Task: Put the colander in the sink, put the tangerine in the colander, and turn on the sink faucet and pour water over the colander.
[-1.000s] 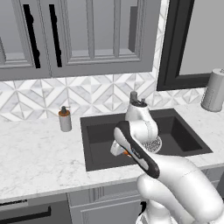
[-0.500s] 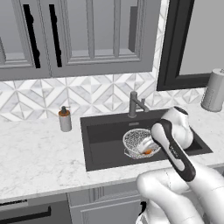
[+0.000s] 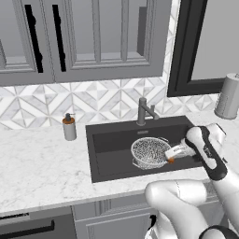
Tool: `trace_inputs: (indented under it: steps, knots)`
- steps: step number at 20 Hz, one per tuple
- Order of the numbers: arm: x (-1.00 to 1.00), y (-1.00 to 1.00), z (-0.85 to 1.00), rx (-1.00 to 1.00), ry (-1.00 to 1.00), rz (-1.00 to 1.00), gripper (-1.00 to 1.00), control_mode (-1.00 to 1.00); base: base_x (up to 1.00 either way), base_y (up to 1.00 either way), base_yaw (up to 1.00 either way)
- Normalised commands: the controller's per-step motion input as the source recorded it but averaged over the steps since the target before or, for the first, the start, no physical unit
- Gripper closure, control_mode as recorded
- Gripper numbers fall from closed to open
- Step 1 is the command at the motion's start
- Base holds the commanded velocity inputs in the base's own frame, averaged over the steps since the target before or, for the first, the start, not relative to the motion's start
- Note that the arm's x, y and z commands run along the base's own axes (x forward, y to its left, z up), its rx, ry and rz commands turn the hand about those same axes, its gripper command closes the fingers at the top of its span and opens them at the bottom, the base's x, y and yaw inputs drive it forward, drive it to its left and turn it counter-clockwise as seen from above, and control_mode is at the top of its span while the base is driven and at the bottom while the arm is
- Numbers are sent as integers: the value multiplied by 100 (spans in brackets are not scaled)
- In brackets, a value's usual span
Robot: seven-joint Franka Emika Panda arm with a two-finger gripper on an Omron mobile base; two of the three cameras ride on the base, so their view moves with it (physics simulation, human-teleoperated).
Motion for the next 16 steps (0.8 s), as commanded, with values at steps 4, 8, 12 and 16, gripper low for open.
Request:
trace_inputs:
  steps: [4,8,12,16]
  knots:
    - [43,-64,10,21,15,0,100,-100,0,0,0]
    - [50,-48,16,18,23,0,100,-100,0,0,0]
    - [56,-11,4,5,15,0,100,-100,0,0,0]
    - [48,0,-5,0,1,0,100,-100,0,0,0]
